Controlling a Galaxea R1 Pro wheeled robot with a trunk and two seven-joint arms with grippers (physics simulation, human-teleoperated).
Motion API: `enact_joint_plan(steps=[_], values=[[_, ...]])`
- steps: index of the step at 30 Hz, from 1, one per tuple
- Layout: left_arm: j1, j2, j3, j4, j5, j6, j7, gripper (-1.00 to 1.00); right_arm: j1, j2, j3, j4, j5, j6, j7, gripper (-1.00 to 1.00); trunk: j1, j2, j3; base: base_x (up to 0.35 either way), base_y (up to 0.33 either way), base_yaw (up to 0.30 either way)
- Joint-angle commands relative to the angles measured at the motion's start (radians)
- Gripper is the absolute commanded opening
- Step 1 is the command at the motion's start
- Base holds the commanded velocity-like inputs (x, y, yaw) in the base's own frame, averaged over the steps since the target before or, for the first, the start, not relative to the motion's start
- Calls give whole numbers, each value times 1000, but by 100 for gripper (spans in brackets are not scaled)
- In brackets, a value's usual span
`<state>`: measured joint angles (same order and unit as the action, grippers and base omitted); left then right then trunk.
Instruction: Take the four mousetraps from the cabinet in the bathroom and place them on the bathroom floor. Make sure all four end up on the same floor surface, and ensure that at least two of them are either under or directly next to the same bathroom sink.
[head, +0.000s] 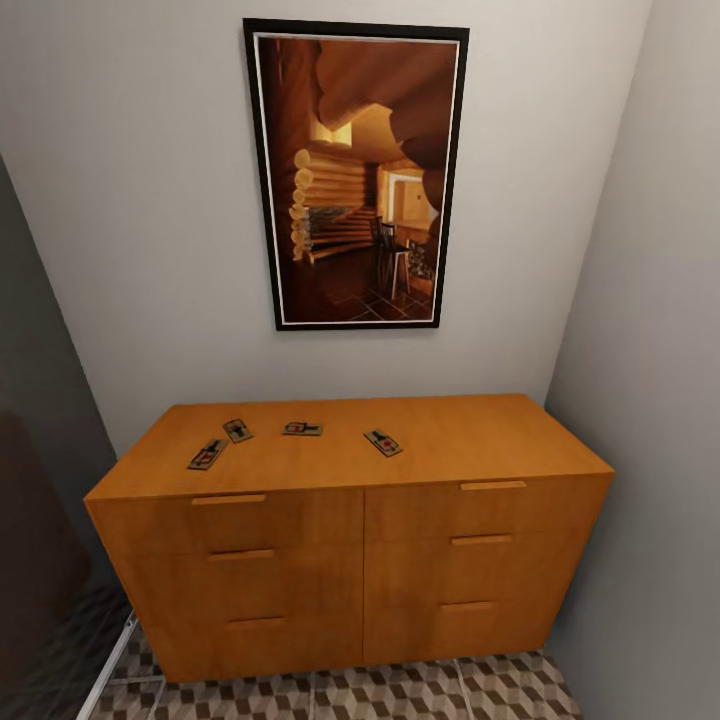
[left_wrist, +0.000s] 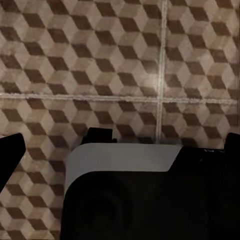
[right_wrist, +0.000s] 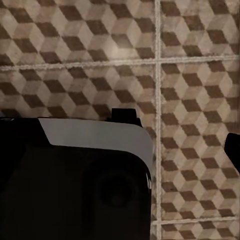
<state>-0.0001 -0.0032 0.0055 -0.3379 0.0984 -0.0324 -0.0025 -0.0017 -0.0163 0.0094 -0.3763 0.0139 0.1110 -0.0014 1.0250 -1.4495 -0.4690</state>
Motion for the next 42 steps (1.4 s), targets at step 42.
enact_joint_plan(steps=[42], values=[[0,-1,-2,-343,9,148,1,100,0,-2,1,-342,35,335,-1,100,0,0,-1,0,0,0]])
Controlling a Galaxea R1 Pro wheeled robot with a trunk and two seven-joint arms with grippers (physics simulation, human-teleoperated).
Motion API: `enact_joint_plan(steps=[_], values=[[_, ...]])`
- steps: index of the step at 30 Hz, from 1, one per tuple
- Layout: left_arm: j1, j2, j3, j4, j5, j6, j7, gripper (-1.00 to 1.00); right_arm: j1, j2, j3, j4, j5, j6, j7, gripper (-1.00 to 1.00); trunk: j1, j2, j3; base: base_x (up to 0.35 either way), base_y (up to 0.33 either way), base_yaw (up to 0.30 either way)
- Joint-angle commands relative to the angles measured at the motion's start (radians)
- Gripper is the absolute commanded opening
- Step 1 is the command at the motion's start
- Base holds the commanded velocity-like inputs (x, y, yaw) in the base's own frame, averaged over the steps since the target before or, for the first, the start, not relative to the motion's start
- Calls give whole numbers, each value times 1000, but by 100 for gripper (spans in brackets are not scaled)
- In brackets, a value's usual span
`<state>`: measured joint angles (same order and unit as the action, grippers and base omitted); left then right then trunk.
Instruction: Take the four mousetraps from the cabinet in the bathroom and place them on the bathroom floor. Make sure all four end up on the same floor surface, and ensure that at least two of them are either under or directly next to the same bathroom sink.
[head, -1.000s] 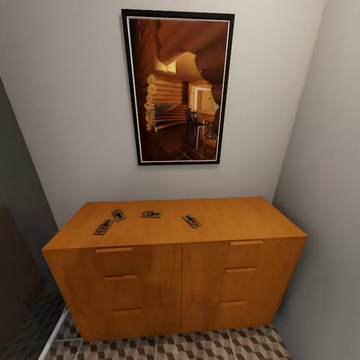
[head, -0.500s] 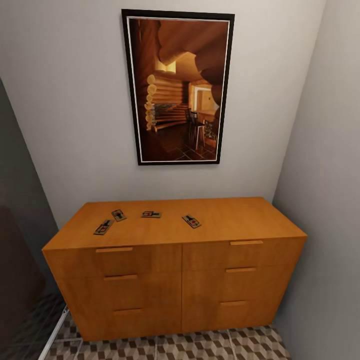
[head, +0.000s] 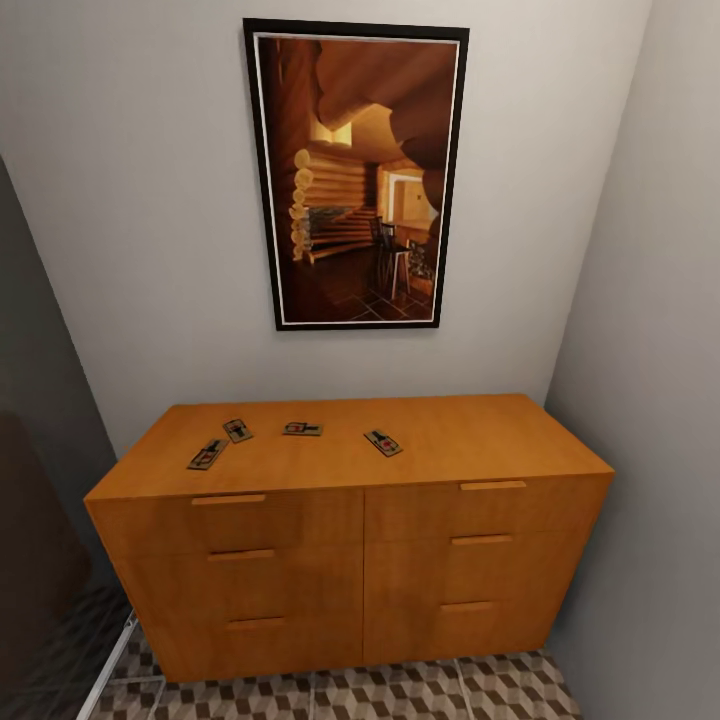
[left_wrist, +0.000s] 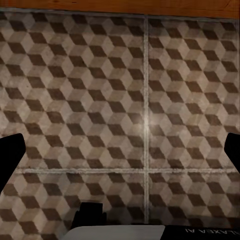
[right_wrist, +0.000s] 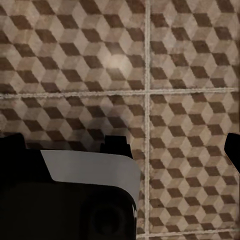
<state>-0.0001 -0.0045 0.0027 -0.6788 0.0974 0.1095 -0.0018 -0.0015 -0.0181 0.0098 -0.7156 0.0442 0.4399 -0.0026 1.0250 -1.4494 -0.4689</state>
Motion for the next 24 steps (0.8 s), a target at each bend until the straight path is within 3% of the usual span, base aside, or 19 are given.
enact_joint_plan(steps=[1,2,6,7,10,19,24], values=[[0,0,0,-2,10,6,0,100,0,0,1,-3,4,6,0,100,0,-1,-1,0,0,0],[0,-1,0,-33,10,19,0,100,0,0,1,-70,4,55,0,100,0,-1,-1,0,0,0],[0,-1,-3,-95,10,52,0,100,0,0,2,-175,4,138,1,100,0,-1,-1,0,0,0],[0,0,-4,-156,9,93,0,100,0,1,2,-253,3,208,1,100,0,-1,-1,0,0,0],[0,0,-4,-243,7,167,0,100,0,2,3,-352,3,299,1,100,0,-1,-1,0,0,0],[0,1,-2,-417,4,315,-1,100,0,1,1,-542,3,446,1,100,0,-1,-1,0,0,0],[0,25,-5,-538,10,395,-3,100,0,0,-1,-677,3,522,1,100,0,-1,-1,0,0,0]])
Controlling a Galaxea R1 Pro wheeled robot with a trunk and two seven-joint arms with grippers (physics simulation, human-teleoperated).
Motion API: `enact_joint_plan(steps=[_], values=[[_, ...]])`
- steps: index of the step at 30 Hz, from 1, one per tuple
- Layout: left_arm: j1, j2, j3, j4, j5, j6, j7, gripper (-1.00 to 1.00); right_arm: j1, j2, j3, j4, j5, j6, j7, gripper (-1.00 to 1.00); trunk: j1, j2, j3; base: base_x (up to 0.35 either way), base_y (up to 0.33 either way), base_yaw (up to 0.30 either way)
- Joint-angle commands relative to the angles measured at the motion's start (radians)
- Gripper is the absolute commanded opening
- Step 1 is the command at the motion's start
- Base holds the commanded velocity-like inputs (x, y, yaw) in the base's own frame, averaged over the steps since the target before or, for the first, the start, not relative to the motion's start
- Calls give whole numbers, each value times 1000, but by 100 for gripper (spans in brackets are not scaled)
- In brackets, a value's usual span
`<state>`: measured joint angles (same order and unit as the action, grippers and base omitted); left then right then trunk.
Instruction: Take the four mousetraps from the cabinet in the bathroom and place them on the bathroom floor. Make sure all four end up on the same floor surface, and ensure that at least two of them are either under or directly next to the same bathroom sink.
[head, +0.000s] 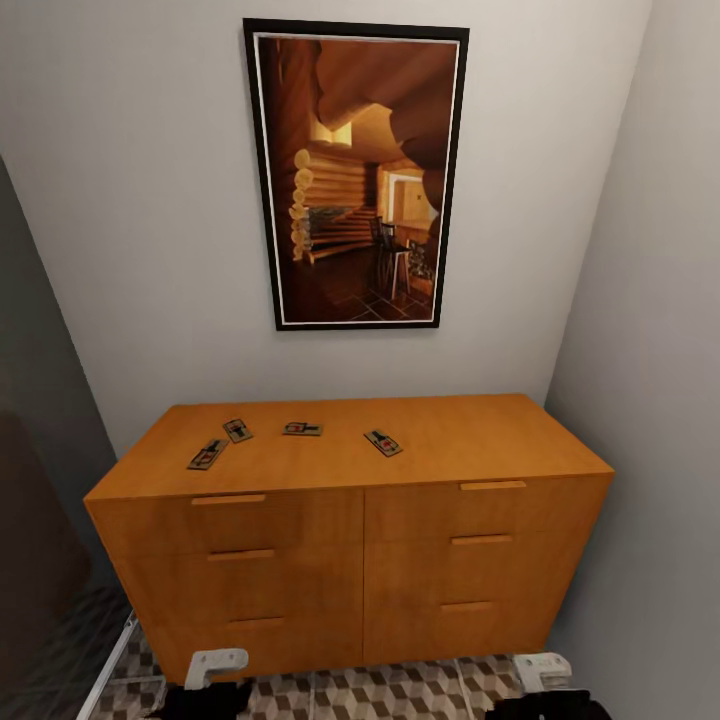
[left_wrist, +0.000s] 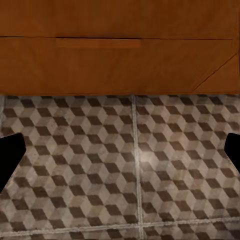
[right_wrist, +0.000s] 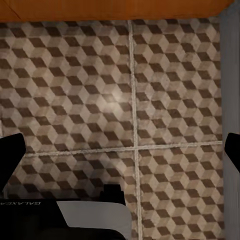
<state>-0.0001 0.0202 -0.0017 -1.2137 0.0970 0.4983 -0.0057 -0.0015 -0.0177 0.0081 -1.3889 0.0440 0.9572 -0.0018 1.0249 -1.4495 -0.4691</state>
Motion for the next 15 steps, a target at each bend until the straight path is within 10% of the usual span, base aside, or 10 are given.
enact_joint_plan(steps=[1,15], values=[[0,4,-1,-16,11,16,1,100,0,0,0,-17,4,14,0,100,0,0,-1,0,0,0],[0,16,3,-189,12,80,0,100,-5,1,-11,-162,5,90,0,100,0,0,-1,0,0,0]])
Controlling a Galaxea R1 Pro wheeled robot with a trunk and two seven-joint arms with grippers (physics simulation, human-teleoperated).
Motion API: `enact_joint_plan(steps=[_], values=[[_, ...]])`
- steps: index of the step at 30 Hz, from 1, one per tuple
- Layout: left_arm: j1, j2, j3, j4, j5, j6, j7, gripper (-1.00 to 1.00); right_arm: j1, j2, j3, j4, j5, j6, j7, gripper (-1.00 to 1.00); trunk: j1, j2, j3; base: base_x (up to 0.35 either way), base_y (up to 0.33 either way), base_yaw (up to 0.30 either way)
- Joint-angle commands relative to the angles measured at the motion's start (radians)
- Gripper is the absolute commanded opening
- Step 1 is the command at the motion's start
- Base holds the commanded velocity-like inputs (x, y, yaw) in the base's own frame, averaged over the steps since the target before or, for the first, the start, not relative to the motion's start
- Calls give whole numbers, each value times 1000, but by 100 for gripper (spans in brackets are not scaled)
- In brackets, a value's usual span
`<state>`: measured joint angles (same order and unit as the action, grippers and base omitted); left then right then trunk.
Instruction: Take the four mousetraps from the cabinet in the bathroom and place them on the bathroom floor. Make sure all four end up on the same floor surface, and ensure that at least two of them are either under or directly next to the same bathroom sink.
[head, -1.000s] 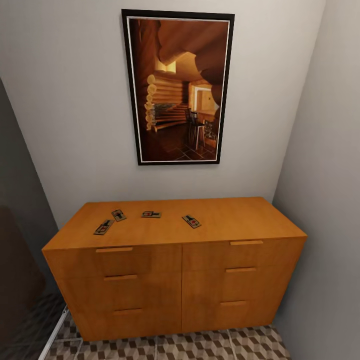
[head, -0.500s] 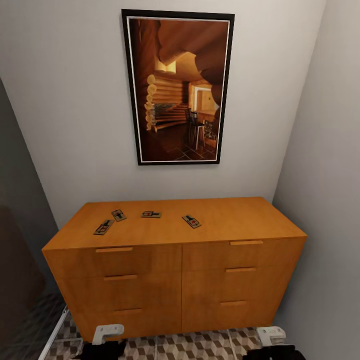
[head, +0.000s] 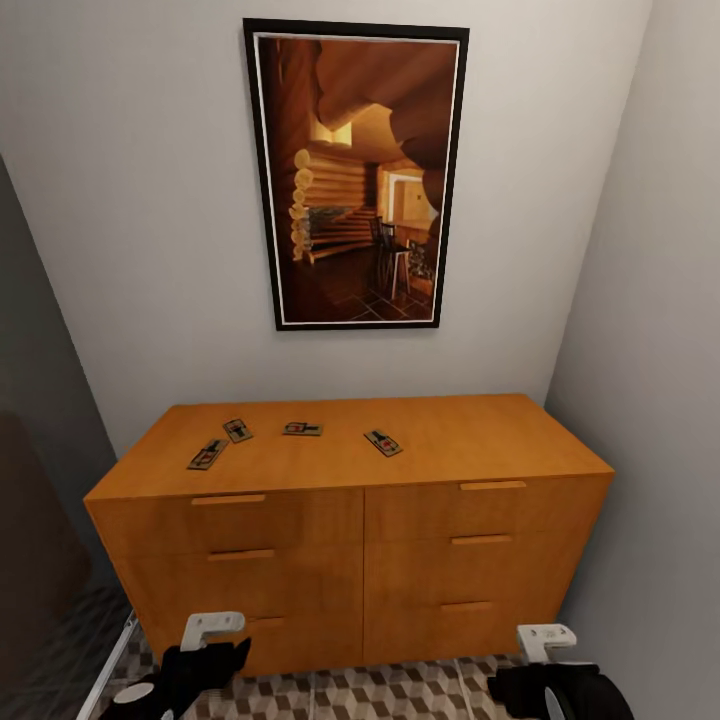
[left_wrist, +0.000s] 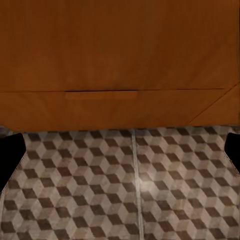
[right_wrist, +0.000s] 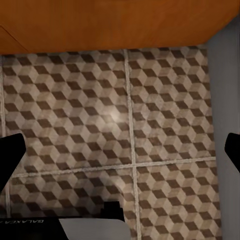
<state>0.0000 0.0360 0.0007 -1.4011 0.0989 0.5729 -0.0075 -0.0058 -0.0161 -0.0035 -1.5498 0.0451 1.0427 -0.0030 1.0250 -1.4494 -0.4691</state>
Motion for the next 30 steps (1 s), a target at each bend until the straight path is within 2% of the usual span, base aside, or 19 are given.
enact_joint_plan(steps=[1,9,12,18,20,21,27,30], values=[[0,0,1,-12,10,7,1,100,-2,0,1,-4,4,5,1,100,0,-1,-1,0,0,0],[0,1,4,-83,9,59,1,100,-37,1,0,-15,4,5,0,100,0,-1,-1,0,0,0],[0,3,6,-106,9,79,2,100,-77,1,0,-17,4,5,1,100,0,-1,-1,0,0,0],[-1,7,5,-130,9,76,3,100,-142,2,3,-17,4,5,1,100,0,-1,-1,0,0,0],[-2,8,5,-135,9,75,2,100,-178,3,5,-18,4,5,1,100,0,-1,-1,0,0,0],[-3,8,5,-137,9,74,2,100,-218,3,6,-18,4,5,1,100,0,-1,-1,0,0,0],[-6,8,5,-138,8,76,1,100,-241,4,7,-18,3,5,1,100,0,-1,-1,-6,0,0],[-6,8,5,-138,8,85,1,100,-245,4,7,-18,3,5,1,100,0,-1,-1,-228,-20,0]])
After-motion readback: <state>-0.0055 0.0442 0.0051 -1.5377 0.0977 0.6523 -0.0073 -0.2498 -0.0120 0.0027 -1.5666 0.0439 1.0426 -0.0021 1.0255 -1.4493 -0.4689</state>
